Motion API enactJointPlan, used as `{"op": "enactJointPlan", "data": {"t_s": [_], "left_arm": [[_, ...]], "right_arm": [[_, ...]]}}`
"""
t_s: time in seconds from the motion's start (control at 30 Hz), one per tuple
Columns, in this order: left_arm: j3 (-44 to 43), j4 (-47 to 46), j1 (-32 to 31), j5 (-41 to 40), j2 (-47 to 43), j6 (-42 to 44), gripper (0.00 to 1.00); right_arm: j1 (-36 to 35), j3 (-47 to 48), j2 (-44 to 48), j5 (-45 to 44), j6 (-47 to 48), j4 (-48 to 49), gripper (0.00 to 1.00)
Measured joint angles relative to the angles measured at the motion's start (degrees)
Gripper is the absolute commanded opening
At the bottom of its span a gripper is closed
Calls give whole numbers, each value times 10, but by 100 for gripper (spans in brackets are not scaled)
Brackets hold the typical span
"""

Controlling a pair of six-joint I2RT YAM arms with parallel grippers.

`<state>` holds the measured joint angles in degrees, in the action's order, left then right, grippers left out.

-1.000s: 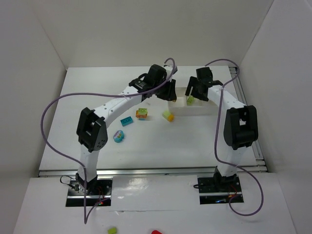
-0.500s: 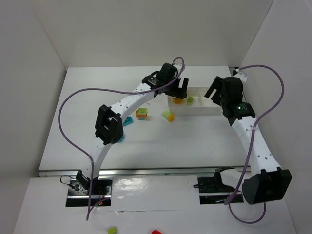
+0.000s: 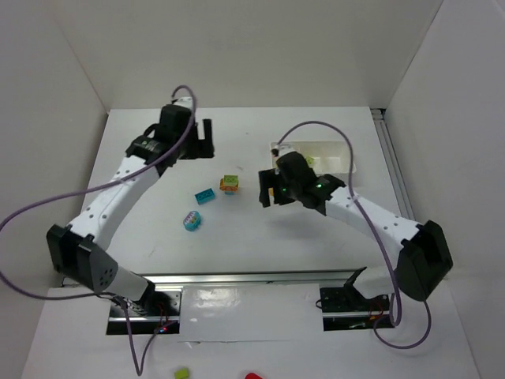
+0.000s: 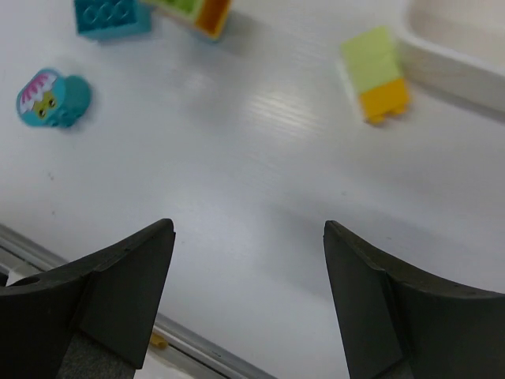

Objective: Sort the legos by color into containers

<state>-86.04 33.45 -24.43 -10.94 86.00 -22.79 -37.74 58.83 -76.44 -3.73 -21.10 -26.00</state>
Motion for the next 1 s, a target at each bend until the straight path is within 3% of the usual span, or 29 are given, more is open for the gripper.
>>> {"op": "enactJointPlan", "data": {"t_s": [0.13, 0.27, 0.53, 0.8, 1.0], "left_arm": [[86, 44, 75, -24, -79, -11, 100], [166, 79, 90, -15, -94, -16, 99], [294, 82, 45, 19, -57, -52, 100], [301, 20, 22, 11, 23, -62, 90], [301, 0, 17, 12, 61, -61, 84]], "right_arm": [[-90, 50, -84, -17, -1, 16, 84], [-113, 68, -134, -22, -19, 43, 84], [-75, 63, -116, -50, -43, 43, 84], [-25, 41, -4, -92, -54, 31, 84], [25, 41, 26, -115, -57, 3, 84]]}}
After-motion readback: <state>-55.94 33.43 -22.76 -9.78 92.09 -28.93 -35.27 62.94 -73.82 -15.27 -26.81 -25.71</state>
